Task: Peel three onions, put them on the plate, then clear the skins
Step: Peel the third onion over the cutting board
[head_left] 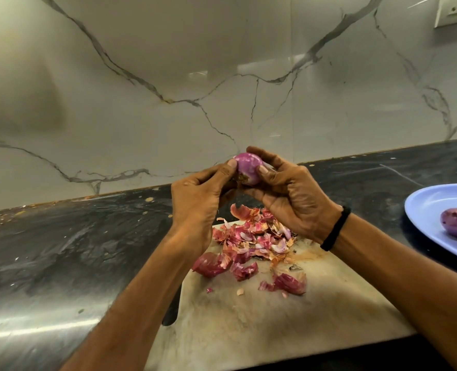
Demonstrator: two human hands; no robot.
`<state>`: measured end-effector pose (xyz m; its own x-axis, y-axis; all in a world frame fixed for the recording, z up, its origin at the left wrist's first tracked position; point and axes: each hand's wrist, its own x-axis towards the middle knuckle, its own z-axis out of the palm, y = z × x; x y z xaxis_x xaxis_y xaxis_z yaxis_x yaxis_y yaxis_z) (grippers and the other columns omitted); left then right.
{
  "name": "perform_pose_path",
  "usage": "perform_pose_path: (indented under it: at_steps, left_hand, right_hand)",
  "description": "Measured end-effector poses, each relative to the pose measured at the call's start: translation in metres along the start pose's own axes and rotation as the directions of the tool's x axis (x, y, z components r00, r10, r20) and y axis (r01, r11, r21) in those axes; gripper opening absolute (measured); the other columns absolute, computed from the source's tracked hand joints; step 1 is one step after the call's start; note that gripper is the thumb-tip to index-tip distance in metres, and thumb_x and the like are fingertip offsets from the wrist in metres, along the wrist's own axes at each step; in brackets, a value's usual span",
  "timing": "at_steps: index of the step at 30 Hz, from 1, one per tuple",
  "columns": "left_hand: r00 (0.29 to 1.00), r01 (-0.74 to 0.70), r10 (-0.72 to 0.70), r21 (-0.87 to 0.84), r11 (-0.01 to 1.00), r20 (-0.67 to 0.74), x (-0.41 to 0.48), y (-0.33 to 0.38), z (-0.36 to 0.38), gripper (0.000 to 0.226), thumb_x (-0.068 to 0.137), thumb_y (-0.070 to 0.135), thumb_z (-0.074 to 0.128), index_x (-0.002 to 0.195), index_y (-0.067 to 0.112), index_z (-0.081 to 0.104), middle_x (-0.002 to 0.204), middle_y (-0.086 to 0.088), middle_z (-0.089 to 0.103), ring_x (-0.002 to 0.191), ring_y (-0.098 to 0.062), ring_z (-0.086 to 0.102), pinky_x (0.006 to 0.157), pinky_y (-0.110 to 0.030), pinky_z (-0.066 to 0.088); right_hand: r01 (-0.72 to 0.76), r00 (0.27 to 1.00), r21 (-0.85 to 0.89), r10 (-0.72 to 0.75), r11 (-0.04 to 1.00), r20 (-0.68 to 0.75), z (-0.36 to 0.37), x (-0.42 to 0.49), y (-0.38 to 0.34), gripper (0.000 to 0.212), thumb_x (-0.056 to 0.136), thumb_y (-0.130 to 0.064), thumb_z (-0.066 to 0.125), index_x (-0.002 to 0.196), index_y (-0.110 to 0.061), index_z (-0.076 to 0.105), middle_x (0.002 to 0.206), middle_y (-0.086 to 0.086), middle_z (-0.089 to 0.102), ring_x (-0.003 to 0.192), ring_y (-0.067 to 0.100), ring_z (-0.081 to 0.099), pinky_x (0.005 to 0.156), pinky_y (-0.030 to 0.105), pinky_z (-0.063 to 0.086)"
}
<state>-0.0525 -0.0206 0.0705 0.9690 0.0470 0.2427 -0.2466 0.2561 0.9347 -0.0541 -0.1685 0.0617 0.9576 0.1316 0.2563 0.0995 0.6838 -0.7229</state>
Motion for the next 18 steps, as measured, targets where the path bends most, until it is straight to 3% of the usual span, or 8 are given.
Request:
perform_pose_path:
  at_steps: [5, 10, 13, 18]
  left_hand:
    - [0.994, -0.095, 0.095, 0.008, 0.995, 0.046, -0.002, 0.000, 0.000, 0.016, 0.086, 0.009, 0.072, 0.101, 0.009, 0.076, 0.094, -0.006, 0.079, 0.091, -0.018, 0.076, 0.082, -0.029, 0.061]
    - [0.974, -0.222, 0.226, 0.275, 0.935, 0.016, 0.001, -0.007, -0.004, 0.015, 0.086, 0.018, 0.074, 0.101, 0.017, 0.077, 0.094, -0.001, 0.078, 0.089, -0.013, 0.075, 0.085, -0.033, 0.061]
    - [0.956, -0.271, 0.295, 0.382, 0.883, -0.003, 0.001, -0.008, -0.004, 0.013, 0.085, 0.020, 0.077, 0.097, 0.023, 0.077, 0.091, 0.006, 0.077, 0.083, -0.009, 0.075, 0.081, -0.031, 0.062]
    - [0.919, -0.343, 0.394, 0.542, 0.767, 0.025, 0.004, -0.006, -0.009, 0.023, 0.083, 0.022, 0.080, 0.104, 0.014, 0.078, 0.094, 0.004, 0.076, 0.079, -0.002, 0.073, 0.074, -0.021, 0.061]
  right_hand:
    - [0.010, 1.000, -0.028, -0.010, 1.000, -0.015, -0.001, 0.003, 0.003, 0.052, 0.077, -0.004, 0.061, 0.129, -0.006, 0.054, 0.130, 0.022, 0.054, 0.111, 0.035, 0.060, 0.092, 0.040, 0.054]
    - [0.007, 1.000, -0.187, -0.009, 0.982, -0.012, -0.008, 0.004, 0.004, 0.051, 0.078, -0.008, 0.064, 0.129, -0.009, 0.056, 0.131, 0.017, 0.056, 0.116, 0.036, 0.060, 0.093, 0.049, 0.054]
    - [0.027, 0.999, -0.277, -0.018, 0.961, 0.034, -0.012, 0.005, 0.003, 0.050, 0.080, -0.007, 0.063, 0.129, -0.010, 0.057, 0.131, 0.014, 0.058, 0.116, 0.032, 0.060, 0.094, 0.044, 0.054]
    - [0.095, 0.991, -0.377, -0.051, 0.921, 0.124, -0.017, 0.009, 0.003, 0.047, 0.087, 0.002, 0.059, 0.132, -0.005, 0.053, 0.133, 0.016, 0.057, 0.118, 0.032, 0.060, 0.096, 0.041, 0.053]
